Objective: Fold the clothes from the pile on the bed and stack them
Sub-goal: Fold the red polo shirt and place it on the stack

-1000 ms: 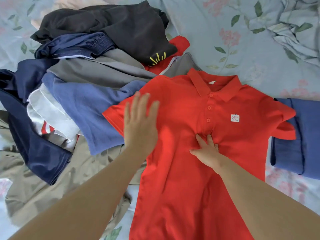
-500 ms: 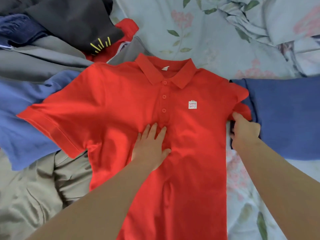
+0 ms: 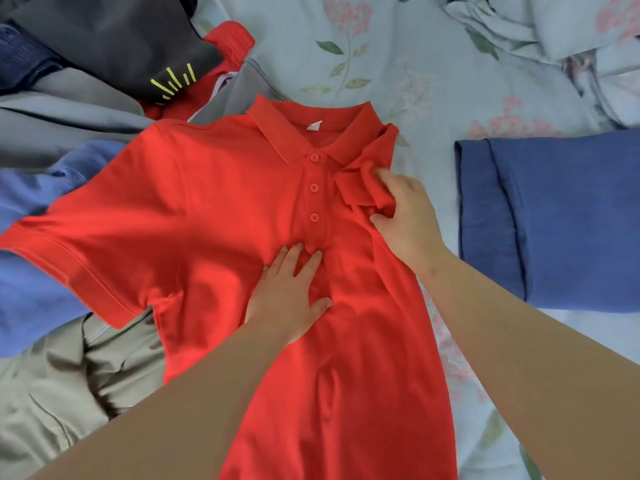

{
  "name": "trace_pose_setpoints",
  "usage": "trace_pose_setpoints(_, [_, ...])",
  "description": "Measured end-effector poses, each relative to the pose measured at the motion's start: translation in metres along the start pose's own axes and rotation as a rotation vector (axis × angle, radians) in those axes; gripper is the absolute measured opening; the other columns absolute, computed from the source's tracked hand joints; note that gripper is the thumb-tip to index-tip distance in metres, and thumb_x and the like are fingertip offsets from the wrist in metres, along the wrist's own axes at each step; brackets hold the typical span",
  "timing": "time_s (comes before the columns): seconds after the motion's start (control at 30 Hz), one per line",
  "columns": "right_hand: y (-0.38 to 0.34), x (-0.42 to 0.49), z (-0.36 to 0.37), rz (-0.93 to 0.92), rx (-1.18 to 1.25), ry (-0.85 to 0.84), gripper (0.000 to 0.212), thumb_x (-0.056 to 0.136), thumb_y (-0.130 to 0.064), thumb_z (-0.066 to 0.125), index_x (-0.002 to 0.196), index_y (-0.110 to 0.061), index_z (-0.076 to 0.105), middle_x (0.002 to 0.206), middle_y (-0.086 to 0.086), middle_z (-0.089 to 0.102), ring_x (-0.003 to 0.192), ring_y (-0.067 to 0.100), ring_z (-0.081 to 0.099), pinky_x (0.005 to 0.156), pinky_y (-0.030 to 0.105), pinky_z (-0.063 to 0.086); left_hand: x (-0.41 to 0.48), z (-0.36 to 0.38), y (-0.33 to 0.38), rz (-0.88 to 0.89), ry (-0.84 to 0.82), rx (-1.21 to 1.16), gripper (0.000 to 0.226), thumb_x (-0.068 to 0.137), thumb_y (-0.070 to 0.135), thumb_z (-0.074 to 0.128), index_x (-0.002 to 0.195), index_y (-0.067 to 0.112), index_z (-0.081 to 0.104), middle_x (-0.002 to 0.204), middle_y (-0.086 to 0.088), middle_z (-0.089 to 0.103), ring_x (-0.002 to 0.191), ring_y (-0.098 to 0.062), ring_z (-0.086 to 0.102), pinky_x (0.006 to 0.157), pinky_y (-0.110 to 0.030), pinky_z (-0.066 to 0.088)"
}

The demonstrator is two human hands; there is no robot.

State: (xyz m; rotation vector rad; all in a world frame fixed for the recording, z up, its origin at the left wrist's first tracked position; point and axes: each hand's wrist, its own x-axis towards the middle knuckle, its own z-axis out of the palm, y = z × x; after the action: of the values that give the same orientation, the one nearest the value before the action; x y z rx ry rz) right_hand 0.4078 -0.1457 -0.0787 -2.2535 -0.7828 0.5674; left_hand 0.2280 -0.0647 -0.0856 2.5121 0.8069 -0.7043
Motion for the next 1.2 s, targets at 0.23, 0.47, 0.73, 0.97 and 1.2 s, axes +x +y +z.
trace_pose_setpoints(0.23, [0.003, -0.015, -0.013, 0.294, 0.274, 0.094, 0.021, 0.09, -0.027, 0.061, 0.104, -0.011, 0.065, 0.092, 0.0, 0.063, 0.094, 0.023, 0.061, 0.084, 0.033, 0.048, -0.001, 0.002, 0.0, -0.001, 0.003, 0.014, 0.078, 0.091, 0.054, 0.046, 0.151, 0.032, 0.001, 0.159, 0.0, -0.006, 0.147, -0.02, -0.007, 0.12, -0.039, 0.007])
trace_pose_setpoints(0.47, [0.015, -0.031, -0.105, 0.252, -0.08, 0.385, 0.023, 0.097, -0.024, 0.044, 0.112, -0.01, 0.056, 0.099, 0.011, 0.063, 0.092, 0.031, 0.054, 0.07, 0.029, 0.032, -0.001, -0.002, 0.005, -0.016, -0.02, 0.055, 0.078, 0.092, 0.054, 0.044, 0.152, 0.03, 0.0, 0.159, -0.002, -0.006, 0.147, -0.022, -0.005, 0.119, -0.04, 0.009])
trace_pose_setpoints(0.73, [0.086, -0.064, -0.099, 0.819, 0.183, 0.209, 0.051, 0.068, -0.048, 0.069, 0.078, -0.003, 0.047, 0.071, 0.014, 0.048, 0.069, 0.028, 0.052, 0.062, 0.031, 0.04, -0.003, 0.006, 0.008, -0.061, -0.023, 0.126, 0.075, 0.094, 0.058, 0.031, 0.151, 0.029, -0.008, 0.159, -0.002, -0.013, 0.147, -0.023, -0.009, 0.119, -0.042, 0.005])
trace_pose_setpoints(0.97, [0.064, -0.055, -0.094, 0.653, 0.183, 0.417, 0.017, 0.087, -0.013, 0.055, 0.103, -0.014, 0.054, 0.087, -0.004, 0.051, 0.089, 0.021, 0.045, 0.076, 0.028, 0.033, -0.004, 0.014, 0.013, -0.099, -0.007, 0.131, 0.076, 0.094, 0.061, 0.025, 0.15, 0.026, -0.013, 0.158, -0.002, -0.017, 0.146, -0.023, -0.016, 0.118, -0.044, -0.002])
trace_pose_setpoints(1.2, [-0.007, -0.051, -0.056, 0.26, 0.082, -0.128, 0.051, 0.092, -0.025, 0.056, 0.141, -0.025, 0.041, 0.107, 0.0, 0.059, 0.106, 0.017, 0.055, 0.095, 0.025, 0.039, -0.021, 0.006, 0.006, -0.051, 0.069, 0.028, 0.073, 0.097, 0.044, 0.04, 0.151, 0.028, -0.006, 0.16, 0.001, -0.007, 0.147, -0.018, -0.007, 0.118, -0.035, 0.003])
